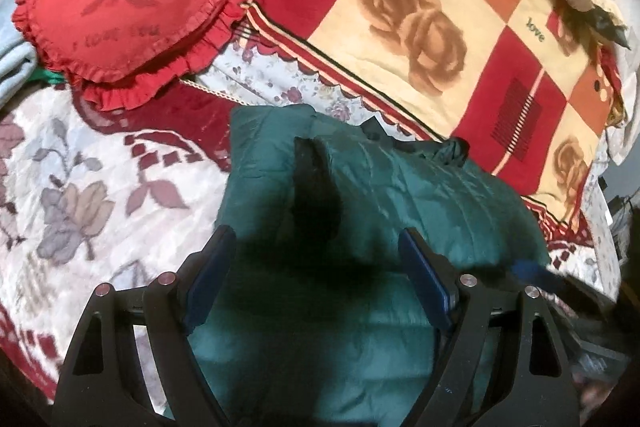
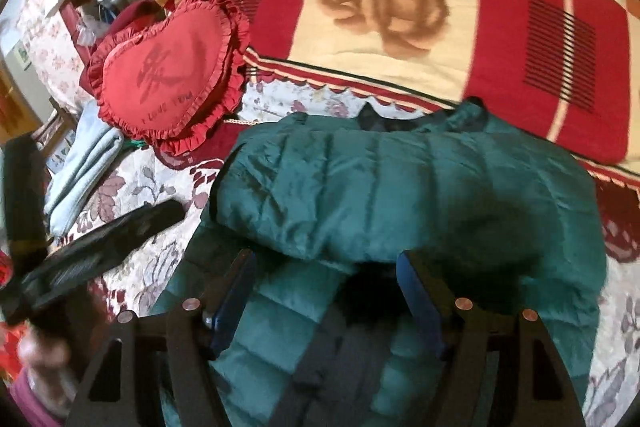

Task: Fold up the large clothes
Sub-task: 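Grasp the side edge of the green jacket with the left gripper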

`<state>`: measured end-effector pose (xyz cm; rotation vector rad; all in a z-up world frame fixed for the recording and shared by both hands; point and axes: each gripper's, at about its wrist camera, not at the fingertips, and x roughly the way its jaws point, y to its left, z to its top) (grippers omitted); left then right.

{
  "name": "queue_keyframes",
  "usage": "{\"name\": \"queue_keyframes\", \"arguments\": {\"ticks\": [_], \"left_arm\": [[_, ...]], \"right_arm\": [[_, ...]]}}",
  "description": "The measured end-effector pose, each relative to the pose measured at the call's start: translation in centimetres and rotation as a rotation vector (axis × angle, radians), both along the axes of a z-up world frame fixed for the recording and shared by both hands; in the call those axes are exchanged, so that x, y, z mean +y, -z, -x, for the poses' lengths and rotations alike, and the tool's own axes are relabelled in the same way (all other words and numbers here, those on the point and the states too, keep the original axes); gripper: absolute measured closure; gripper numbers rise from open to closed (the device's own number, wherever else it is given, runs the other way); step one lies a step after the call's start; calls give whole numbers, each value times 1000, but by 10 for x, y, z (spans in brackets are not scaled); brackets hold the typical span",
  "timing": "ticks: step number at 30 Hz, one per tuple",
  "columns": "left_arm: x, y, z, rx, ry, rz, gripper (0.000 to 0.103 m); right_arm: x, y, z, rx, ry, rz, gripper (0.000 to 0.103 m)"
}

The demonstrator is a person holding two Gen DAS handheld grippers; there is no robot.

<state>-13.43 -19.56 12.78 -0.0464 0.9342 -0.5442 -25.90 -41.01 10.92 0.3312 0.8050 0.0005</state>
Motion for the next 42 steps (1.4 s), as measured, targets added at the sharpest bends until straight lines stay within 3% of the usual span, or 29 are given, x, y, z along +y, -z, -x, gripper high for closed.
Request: {"name": "queue_keyframes", "arguments": {"ticks": [4, 8, 9, 10, 11, 13, 21, 23, 28, 32, 38, 42], "left_arm": [[-22, 17, -15, 76, 22, -15, 20], [-44, 26, -18, 75, 60, -60, 23], [-48, 26, -18, 65, 70, -65, 32], [-53, 25, -17, 50, 87, -76, 59], [-57, 26, -18, 45, 91, -95, 75], [-59, 22, -21, 42, 95, -80, 88], [-50, -38, -30, -107, 90, -39, 91], [-43, -41, -36, -119, 72, -53, 91], [-30, 2, -51, -38, 16, -133, 91], [-27, 34, -50, 11, 7, -159, 91], [-28, 47, -46, 7, 10, -167, 91], [-29, 51, -46, 23, 10, -148, 89]], "right_arm": [[-10, -7, 30, -28, 6, -1, 32], [-27, -12, 60, -40, 35, 31, 32], [-32, -13, 66, -39, 46, 40, 32], [-38, -13, 71, -37, 58, 47, 32], [-44, -13, 75, -34, 71, 52, 32], [-60, -13, 86, -25, 110, 50, 32], [-110, -12, 101, -15, 273, 15, 32], [-118, -12, 96, -17, 303, 6, 32], [-113, -3, 59, 4, 281, 18, 33], [-91, 13, 18, 40, 223, 98, 34], [-79, 61, -15, 159, 205, 158, 34], [-73, 80, -18, 163, 213, 205, 33]]}}
